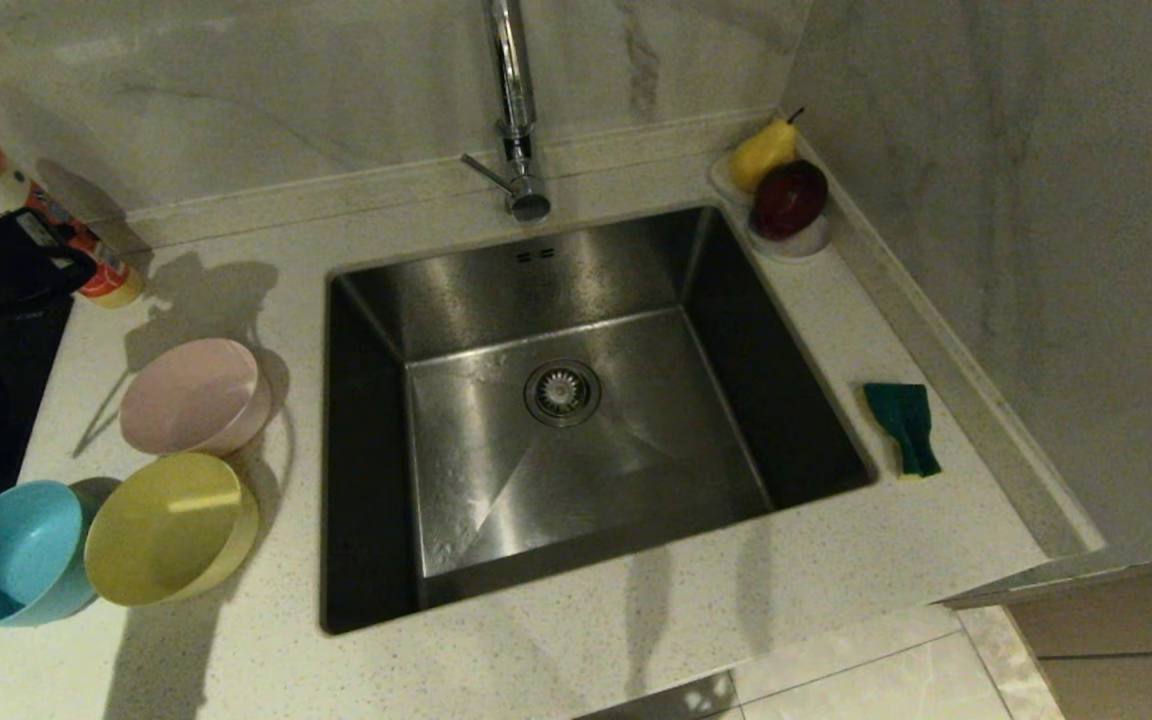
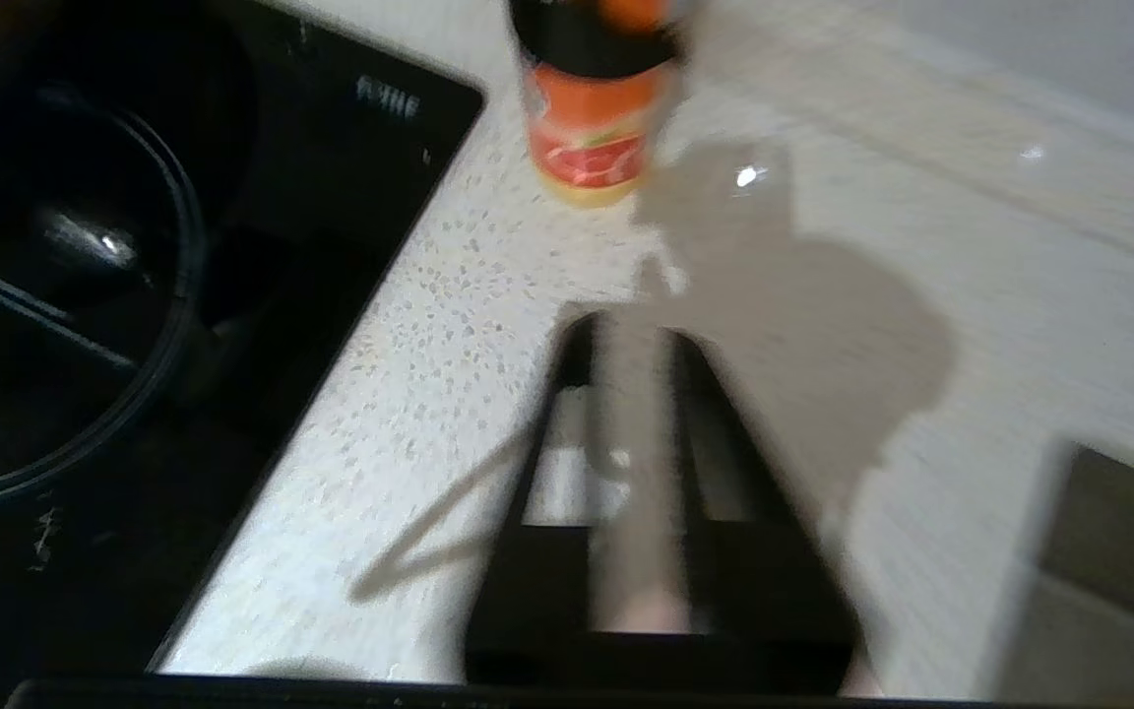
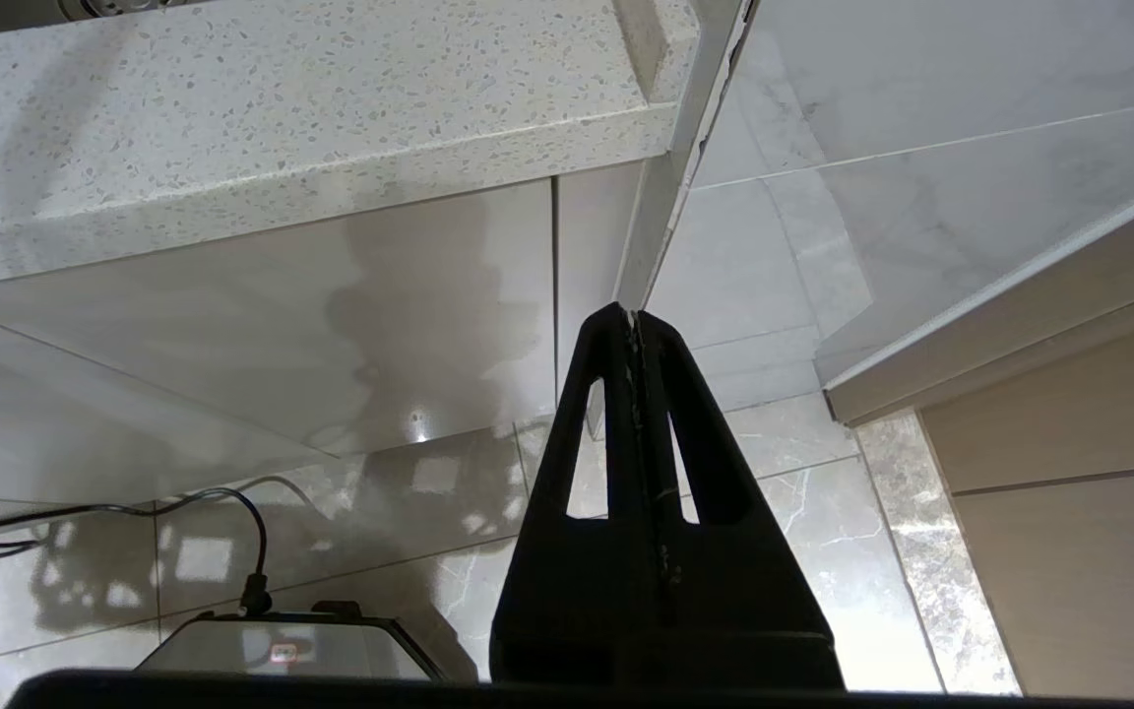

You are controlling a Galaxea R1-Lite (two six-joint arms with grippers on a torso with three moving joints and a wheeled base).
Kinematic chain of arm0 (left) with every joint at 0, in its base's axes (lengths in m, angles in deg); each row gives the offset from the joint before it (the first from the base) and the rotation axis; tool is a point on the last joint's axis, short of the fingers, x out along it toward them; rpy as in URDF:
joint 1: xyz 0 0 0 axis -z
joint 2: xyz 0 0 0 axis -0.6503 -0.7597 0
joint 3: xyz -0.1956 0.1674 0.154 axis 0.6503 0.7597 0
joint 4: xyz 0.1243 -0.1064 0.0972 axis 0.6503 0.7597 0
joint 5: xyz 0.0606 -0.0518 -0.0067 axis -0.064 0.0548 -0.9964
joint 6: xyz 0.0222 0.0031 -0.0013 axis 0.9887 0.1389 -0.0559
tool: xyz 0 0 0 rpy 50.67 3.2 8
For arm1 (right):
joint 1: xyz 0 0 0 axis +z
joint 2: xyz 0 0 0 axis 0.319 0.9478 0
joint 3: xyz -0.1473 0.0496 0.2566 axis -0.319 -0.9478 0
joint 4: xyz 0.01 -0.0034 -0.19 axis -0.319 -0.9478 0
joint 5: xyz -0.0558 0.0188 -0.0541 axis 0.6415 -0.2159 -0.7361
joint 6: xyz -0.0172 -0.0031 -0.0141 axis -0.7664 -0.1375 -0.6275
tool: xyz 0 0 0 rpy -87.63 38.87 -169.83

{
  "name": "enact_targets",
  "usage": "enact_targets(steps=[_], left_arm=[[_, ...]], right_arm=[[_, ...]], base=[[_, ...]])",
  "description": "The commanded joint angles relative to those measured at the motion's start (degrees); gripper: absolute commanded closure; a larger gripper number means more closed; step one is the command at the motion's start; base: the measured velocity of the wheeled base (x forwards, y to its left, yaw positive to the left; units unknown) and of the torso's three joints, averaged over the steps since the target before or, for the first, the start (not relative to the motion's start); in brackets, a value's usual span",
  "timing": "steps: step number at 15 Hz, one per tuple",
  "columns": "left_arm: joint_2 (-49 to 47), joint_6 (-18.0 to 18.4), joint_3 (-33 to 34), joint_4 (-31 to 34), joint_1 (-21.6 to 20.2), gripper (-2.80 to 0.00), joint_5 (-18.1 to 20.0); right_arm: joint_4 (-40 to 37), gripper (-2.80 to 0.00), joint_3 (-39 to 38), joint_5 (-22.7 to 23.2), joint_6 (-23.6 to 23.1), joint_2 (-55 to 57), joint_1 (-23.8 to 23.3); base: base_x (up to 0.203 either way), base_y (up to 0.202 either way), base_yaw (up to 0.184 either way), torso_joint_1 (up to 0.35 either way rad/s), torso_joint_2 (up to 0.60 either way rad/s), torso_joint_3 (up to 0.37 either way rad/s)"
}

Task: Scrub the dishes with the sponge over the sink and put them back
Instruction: Grab the dish soap

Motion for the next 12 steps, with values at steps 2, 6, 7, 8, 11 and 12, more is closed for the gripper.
enact_targets(steps=[2,6,7,8,11,12], left_arm=[[-9.04,-1.93,-4.72,-0.37,-1.51,-2.8,0.23],[-10.22,-2.7,-5.59,-5.19,-2.39,-2.8,1.03],[-11.08,-2.98,-5.83,-7.31,-2.88,-2.8,0.82],[-12.03,-3.09,-6.02,-9.14,-3.32,-2.8,0.67],[-13.91,-3.08,-6.64,-12.02,-4.33,-2.8,0.64],[-14.75,-3.06,-7.56,-13.17,-4.49,-2.8,0.57]], right_arm=[[-0.03,0.0,0.01,-0.01,0.02,0.08,0.0],[0.02,0.0,0.01,-0.01,0.02,0.01,0.0],[-0.03,0.0,0.01,-0.01,0.01,0.0,0.0],[0.01,0.0,0.01,-0.01,0.0,-0.01,0.0],[-0.03,0.0,0.01,-0.01,0.02,0.08,0.0],[-0.03,0.0,0.01,-0.01,0.02,0.08,0.0]], base=[[0.0,0.0,0.0,0.0,0.0,0.0],[0.0,0.0,0.0,0.0,0.0,0.0],[0.0,0.0,0.0,0.0,0.0,0.0],[0.0,0.0,0.0,0.0,0.0,0.0],[0.0,0.0,0.0,0.0,0.0,0.0],[0.0,0.0,0.0,0.0,0.0,0.0]])
